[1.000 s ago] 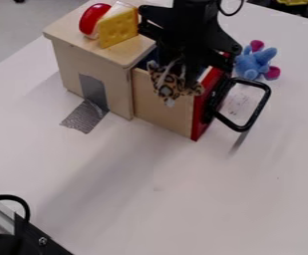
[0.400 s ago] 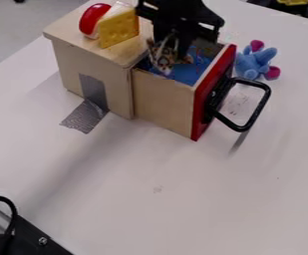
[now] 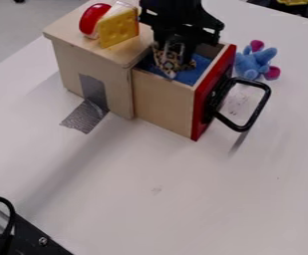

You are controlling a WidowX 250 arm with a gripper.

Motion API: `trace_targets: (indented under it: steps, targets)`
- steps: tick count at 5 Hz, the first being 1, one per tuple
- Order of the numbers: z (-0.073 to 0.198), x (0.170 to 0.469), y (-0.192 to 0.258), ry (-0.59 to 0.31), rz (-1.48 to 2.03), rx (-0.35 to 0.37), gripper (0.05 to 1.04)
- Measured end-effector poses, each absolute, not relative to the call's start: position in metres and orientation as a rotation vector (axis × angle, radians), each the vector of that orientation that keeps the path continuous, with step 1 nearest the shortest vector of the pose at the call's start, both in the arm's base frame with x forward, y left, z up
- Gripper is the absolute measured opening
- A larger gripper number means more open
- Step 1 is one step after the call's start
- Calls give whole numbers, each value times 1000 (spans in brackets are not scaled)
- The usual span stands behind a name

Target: Put the object in the drawer

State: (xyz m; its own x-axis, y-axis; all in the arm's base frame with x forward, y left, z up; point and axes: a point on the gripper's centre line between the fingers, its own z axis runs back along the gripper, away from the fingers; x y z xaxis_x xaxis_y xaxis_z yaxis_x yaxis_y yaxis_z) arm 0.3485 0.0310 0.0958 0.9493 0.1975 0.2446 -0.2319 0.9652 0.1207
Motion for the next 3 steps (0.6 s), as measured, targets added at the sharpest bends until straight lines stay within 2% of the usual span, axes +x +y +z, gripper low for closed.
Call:
trace_targets:
  steps: [1, 2, 3]
  targets:
    - [101, 353, 27, -249, 221, 129, 948]
    - [110, 358, 20, -253, 195, 119, 1001]
    - [138, 355, 13, -298, 170, 104, 999]
